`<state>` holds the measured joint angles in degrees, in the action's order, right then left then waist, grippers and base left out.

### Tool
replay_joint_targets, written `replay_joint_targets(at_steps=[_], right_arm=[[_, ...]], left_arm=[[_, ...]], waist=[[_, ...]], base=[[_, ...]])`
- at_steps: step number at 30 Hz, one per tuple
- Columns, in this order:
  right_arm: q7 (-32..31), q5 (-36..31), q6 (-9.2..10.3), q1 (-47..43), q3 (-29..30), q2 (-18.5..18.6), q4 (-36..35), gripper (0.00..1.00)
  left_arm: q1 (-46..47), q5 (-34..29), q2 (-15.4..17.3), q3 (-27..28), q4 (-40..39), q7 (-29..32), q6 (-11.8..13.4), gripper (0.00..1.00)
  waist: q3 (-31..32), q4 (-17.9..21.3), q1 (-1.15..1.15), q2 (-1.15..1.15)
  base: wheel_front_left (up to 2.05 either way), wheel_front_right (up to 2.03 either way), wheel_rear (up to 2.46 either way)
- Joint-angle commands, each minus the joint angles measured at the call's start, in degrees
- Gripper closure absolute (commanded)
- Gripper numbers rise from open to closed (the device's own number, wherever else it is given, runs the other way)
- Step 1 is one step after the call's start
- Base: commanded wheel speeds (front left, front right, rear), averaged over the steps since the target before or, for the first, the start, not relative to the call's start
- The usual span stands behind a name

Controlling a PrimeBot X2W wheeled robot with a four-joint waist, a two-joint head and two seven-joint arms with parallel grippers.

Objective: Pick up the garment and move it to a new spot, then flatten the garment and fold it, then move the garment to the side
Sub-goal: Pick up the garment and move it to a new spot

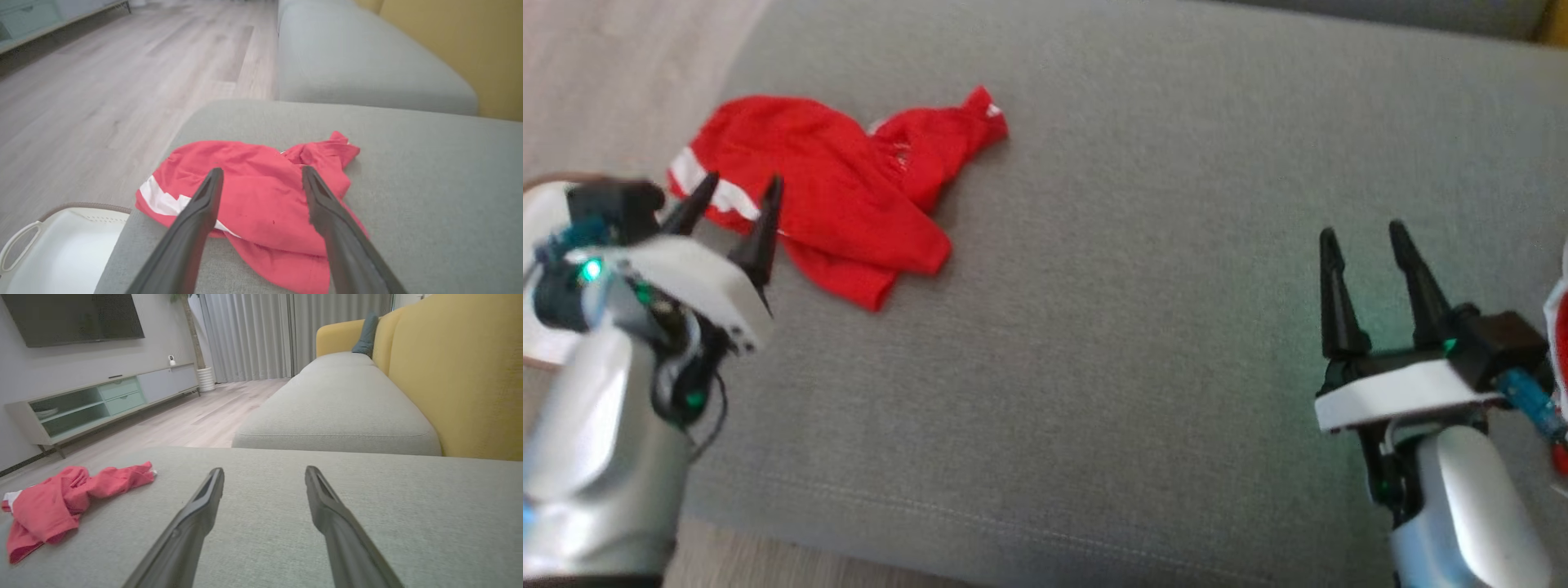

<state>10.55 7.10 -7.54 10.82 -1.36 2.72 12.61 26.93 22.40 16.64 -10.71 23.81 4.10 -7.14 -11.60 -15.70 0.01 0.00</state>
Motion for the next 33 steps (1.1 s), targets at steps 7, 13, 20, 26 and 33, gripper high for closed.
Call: replay_joint_targets(at_steps=[7,13,20,26,33], right_arm=[[-1.4,-1.7,0.05,3.4,-0.4,0.2,-5.4,0.00],[-2.0,-2.3,0.05,4.0,0.1,0.2,-7.3,0.00],[-2.4,-2.6,0.05,4.5,0.3,0.2,-8.9,0.00],[-2.5,-2.8,0.05,4.7,0.6,0.2,-9.9,0.00],[-2.2,-2.7,0.05,4.4,0.7,0.2,-9.5,0.00]], left_arm=[[12.9,10.3,9.7,-8.4,5.9,7.3,-0.3,0.00],[19.0,17.4,15.6,-17.6,12.0,12.7,-0.3,0.00],[23.5,23.9,18.2,-25.4,17.6,16.8,-0.3,0.00],[25.8,27.4,19.0,-29.6,21.7,17.7,-0.3,0.00],[27.1,32.2,19.1,-34.0,21.1,16.5,-0.3,1.00]], waist=[[-8.0,6.0,-0.01,0.00],[-10.6,8.6,-0.01,0.00],[-12.7,10.3,-0.01,0.00],[-14.0,10.8,-0.01,0.00],[-13.5,10.1,-0.01,0.00]], base=[[0.00,0.00,0.00],[0.00,0.00,0.00],[0.00,0.00,0.00],[0.00,0.00,0.00],[0.00,0.00,0.00]])
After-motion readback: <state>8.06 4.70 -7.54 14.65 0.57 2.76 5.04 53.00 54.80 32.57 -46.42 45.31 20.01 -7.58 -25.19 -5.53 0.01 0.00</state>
